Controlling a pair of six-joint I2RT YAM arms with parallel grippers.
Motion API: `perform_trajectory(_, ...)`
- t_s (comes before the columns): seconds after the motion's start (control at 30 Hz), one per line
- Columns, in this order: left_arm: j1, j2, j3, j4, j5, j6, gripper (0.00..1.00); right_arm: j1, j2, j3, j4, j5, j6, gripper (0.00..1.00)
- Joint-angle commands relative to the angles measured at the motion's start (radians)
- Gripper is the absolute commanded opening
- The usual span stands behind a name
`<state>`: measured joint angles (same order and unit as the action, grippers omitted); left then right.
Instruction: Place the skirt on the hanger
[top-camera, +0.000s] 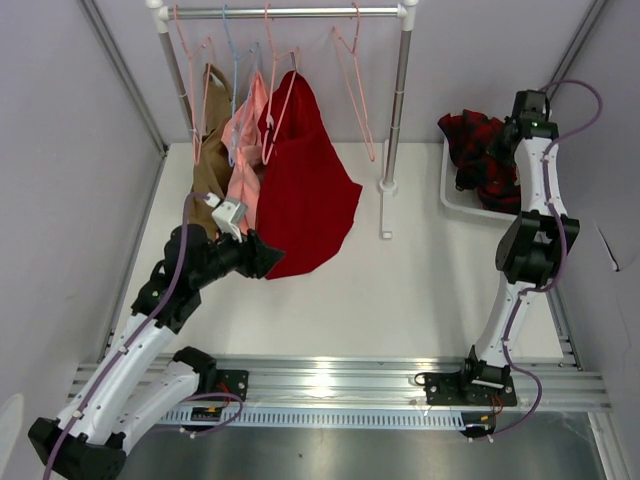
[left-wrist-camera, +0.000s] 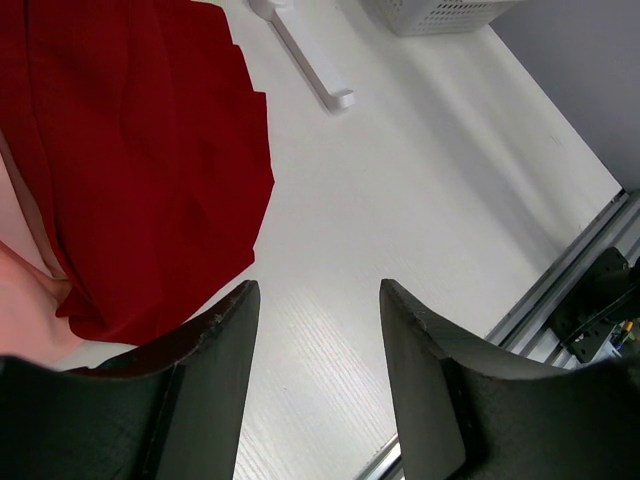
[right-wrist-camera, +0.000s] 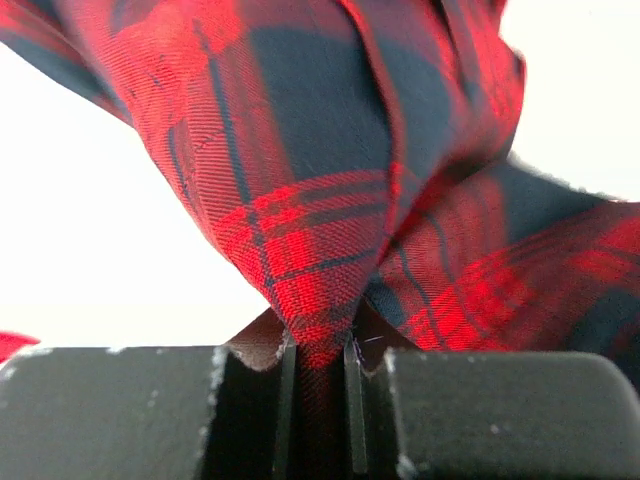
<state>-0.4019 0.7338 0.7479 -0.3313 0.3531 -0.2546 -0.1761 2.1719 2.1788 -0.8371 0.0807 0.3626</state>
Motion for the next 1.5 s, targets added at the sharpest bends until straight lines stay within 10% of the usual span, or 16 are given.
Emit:
perform_trajectory(0.0, -0.002, -0.025, -0.001, 0.038, 0.023, -0.008, 0.56, -0.008, -0.176, 0.110, 0.065, -0.032, -0.013, 0.00)
perform_trajectory(0.37, -0.002, -0.062, -0.021, 0.051, 0.020, 0.002, 0.57, 0.001, -0.472, 0.101, 0.171, -0.053, -0.030, 0.00)
perform_trajectory(0.67, -0.003, -0.086, -0.007, 0.043, 0.018, -0.014, 0.57, 0.062, -0.619, 0.148, -0.054, -0.089, -0.039, 0.00)
perform_trajectory(1.13, -0.003, -0.123, -0.013, 0.049, 0.089, -0.081, 0.59, 0.690, -0.932, -0.402, -0.215, 0.316, 0.024, 0.00)
perform_trajectory(1.47, -0.063, -0.206, -0.237, 0.253, 0.095, -0.302, 0.61, 0.977, -0.882, -0.813, -0.008, 0.292, 0.216, 0.00)
